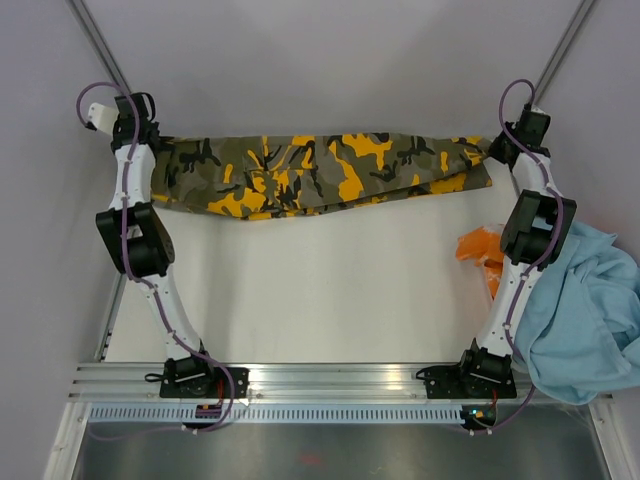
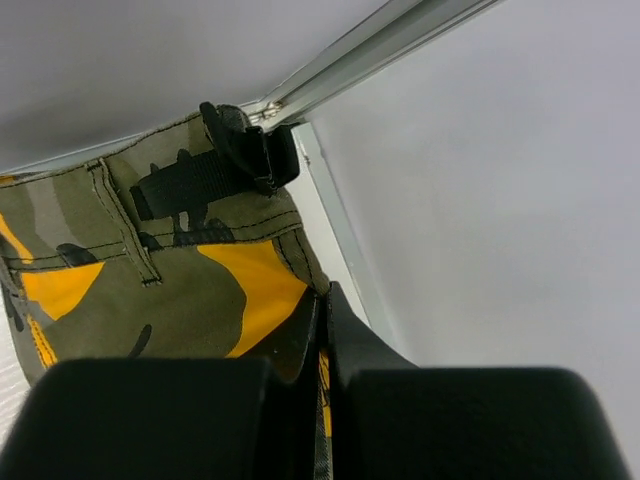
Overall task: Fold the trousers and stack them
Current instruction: Fold the trousers
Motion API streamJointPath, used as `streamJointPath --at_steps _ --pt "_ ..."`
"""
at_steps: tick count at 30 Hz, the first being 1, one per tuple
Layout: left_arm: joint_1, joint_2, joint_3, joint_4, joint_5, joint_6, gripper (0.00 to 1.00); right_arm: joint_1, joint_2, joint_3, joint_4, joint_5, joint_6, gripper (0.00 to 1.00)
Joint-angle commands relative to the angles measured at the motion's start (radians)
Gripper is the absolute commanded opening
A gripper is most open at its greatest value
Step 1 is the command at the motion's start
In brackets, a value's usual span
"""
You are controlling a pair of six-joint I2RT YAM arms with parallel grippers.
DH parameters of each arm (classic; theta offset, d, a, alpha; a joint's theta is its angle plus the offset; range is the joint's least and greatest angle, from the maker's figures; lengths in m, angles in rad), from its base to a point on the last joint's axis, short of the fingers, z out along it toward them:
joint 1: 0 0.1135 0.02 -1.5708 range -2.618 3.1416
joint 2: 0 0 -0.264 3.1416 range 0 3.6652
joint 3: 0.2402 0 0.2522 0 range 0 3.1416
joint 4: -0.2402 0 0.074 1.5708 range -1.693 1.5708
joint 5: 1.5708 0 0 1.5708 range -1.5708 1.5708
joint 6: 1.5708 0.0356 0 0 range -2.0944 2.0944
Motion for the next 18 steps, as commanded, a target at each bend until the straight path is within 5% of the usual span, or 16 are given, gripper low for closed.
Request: streamJointPath --at_steps 1,18 --pt "0.011 0.037 0.051 0.047 -0.04 -0.036 0.02 -0.025 0.027 0.043 0.048 0.026 0.003 0.0" --pt "0.011 0.173 0.061 0.044 -0.009 -0.011 0.02 -0.023 0.085 0.064 -0.022 0.016 -0.034 0.02"
